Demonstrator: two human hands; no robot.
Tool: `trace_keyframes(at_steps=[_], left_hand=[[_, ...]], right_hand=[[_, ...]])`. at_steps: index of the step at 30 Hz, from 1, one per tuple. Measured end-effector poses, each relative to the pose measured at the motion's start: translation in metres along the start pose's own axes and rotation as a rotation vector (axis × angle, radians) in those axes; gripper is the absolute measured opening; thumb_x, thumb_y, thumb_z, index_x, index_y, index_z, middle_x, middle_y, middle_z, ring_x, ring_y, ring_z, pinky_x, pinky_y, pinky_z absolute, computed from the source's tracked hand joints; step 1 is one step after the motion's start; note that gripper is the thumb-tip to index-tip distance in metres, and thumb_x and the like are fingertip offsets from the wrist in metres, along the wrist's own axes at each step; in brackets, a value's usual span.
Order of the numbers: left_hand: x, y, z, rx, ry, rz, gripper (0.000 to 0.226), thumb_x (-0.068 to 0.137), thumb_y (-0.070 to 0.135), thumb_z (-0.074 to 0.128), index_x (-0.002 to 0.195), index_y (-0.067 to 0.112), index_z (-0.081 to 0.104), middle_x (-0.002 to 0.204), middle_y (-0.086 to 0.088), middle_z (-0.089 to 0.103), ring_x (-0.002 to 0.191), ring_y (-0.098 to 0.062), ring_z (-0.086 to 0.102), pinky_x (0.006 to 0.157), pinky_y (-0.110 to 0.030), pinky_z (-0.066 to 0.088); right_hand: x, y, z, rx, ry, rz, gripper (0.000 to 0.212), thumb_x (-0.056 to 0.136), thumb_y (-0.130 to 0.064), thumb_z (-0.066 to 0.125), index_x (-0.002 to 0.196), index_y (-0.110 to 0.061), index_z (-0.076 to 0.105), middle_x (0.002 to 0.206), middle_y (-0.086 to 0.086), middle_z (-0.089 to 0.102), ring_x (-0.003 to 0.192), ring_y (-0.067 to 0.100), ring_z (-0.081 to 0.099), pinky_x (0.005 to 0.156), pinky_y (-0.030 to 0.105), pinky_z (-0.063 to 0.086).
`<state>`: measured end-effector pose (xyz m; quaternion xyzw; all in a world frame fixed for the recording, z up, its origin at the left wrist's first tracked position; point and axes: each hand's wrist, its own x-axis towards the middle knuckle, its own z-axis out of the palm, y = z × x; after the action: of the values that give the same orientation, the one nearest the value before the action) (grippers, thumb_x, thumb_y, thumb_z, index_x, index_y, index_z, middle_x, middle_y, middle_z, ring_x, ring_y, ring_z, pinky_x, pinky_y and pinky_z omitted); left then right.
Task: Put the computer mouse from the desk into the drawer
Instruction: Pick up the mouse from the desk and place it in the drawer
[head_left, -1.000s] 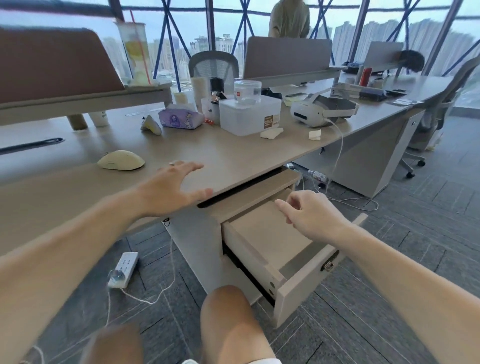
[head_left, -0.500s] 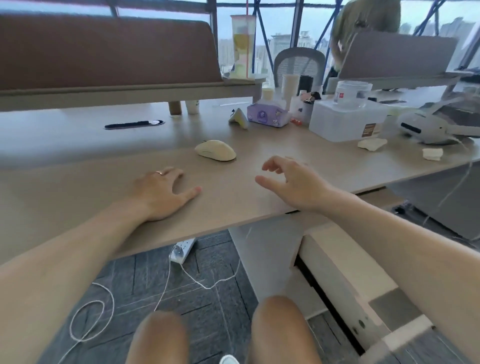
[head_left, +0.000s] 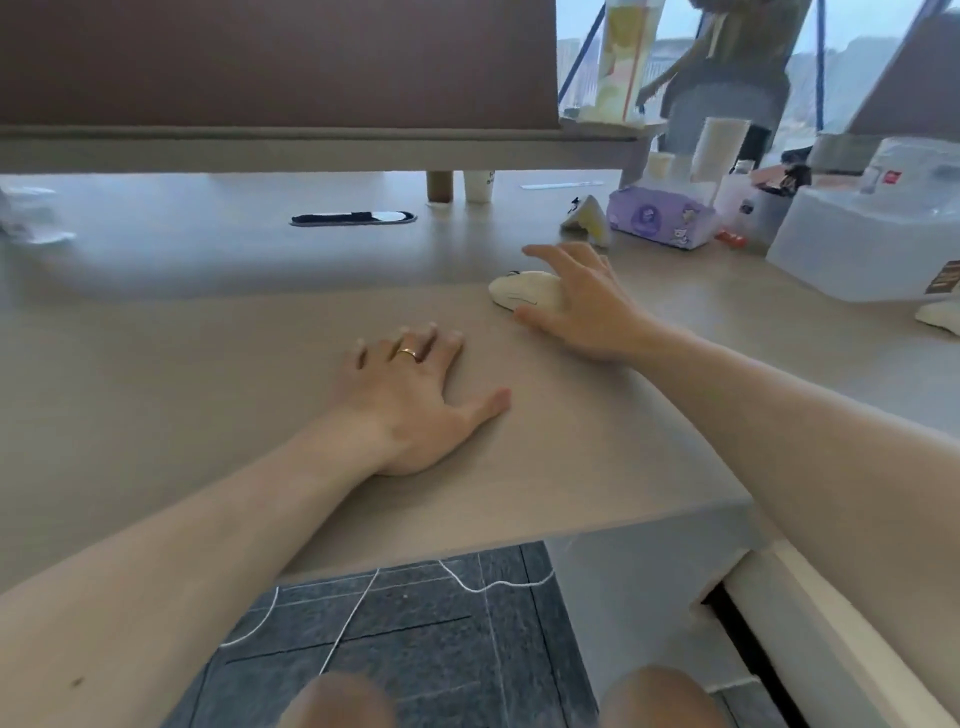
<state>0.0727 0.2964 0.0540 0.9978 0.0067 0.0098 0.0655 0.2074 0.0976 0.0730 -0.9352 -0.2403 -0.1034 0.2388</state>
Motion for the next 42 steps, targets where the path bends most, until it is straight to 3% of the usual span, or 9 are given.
trace_keyframes(at_steps=[4,9,14,19,23,32,37,40,42], left_hand=[[0.001,-0.003,0.001,-0.003,-0.016,-0.001,0.108,0.066,0.095,0.005,0.16,0.042,0.011,0.172,0.009,0.006,0.157,-0.017,0.005,0.125,-0.051,0.004],[0.0,-0.004,0.0,-0.006,-0.021,0.003,0.098,0.077,0.093,0.014,0.16,0.041,0.012,0.172,0.008,0.006,0.157,-0.017,0.005,0.125,-0.051,0.002],[-0.001,-0.001,-0.003,0.0,-0.029,-0.004,0.096,0.08,0.092,0.016,0.16,0.04,0.013,0.172,0.008,0.008,0.157,-0.019,0.006,0.125,-0.05,0.003],[-0.005,-0.002,-0.004,-0.07,0.033,0.018,0.096,0.08,0.09,0.024,0.158,0.033,0.029,0.169,0.003,0.023,0.155,-0.023,0.021,0.125,-0.049,0.012],[-0.027,0.011,-0.007,-0.173,0.273,0.144,0.071,0.085,0.065,0.043,0.137,0.02,0.059,0.153,-0.002,0.051,0.136,-0.028,0.05,0.114,-0.044,0.037],[-0.099,0.123,0.027,-0.341,0.411,0.602,0.037,0.096,0.046,0.057,0.125,0.025,0.066,0.12,0.008,0.069,0.109,-0.015,0.061,0.088,-0.033,0.051],[-0.104,0.187,0.07,-0.303,0.382,0.863,0.038,0.096,0.04,0.061,0.128,0.02,0.063,0.131,0.006,0.063,0.126,-0.015,0.052,0.105,-0.033,0.042],[-0.103,0.221,0.089,-0.245,0.245,0.842,0.069,0.093,0.053,0.06,0.15,0.017,0.043,0.154,0.001,0.045,0.143,-0.017,0.034,0.119,-0.038,0.032],[-0.098,0.238,0.098,-0.216,0.113,0.737,0.096,0.089,0.068,0.057,0.161,0.017,0.018,0.168,0.0,0.02,0.153,-0.018,0.013,0.126,-0.035,0.007]], right_hand=[[0.015,0.011,0.013,0.021,0.013,-0.067,0.064,0.089,-0.043,0.066,0.148,-0.028,0.047,0.146,0.007,0.049,0.137,0.024,0.043,0.112,0.029,0.028],[0.005,0.008,0.013,0.019,0.029,-0.167,0.048,0.093,-0.034,0.059,0.14,-0.025,0.057,0.137,0.005,0.058,0.126,0.024,0.054,0.108,0.032,0.037],[-0.06,0.0,-0.01,0.063,0.14,-0.22,0.04,0.097,-0.027,0.06,0.137,-0.023,0.062,0.14,0.002,0.054,0.125,0.015,0.053,0.105,0.018,0.032],[-0.133,0.002,-0.028,0.032,0.085,-0.229,0.04,0.099,-0.028,0.059,0.139,-0.023,0.059,0.142,0.001,0.051,0.126,0.014,0.052,0.107,0.013,0.028],[-0.171,0.002,-0.037,0.069,0.104,-0.21,0.039,0.099,-0.027,0.058,0.138,-0.021,0.06,0.142,0.001,0.051,0.127,0.011,0.051,0.108,0.014,0.029],[-0.251,0.029,-0.078,0.144,0.378,-0.105,0.041,0.097,-0.016,0.063,0.138,-0.021,0.061,0.144,0.0,0.048,0.131,0.005,0.047,0.106,0.017,0.033],[-0.299,0.068,-0.108,0.058,0.496,0.018,0.046,0.094,-0.017,0.068,0.139,-0.023,0.059,0.144,-0.003,0.048,0.127,-0.008,0.042,0.103,0.009,0.029],[-0.324,0.09,-0.115,0.033,0.508,0.113,0.049,0.093,-0.019,0.069,0.139,-0.028,0.057,0.142,-0.005,0.048,0.126,-0.009,0.04,0.099,0.004,0.027],[-0.338,0.103,-0.114,0.025,0.524,0.171,0.05,0.091,-0.02,0.071,0.139,-0.029,0.057,0.141,-0.004,0.049,0.125,-0.009,0.039,0.098,0.002,0.025]])
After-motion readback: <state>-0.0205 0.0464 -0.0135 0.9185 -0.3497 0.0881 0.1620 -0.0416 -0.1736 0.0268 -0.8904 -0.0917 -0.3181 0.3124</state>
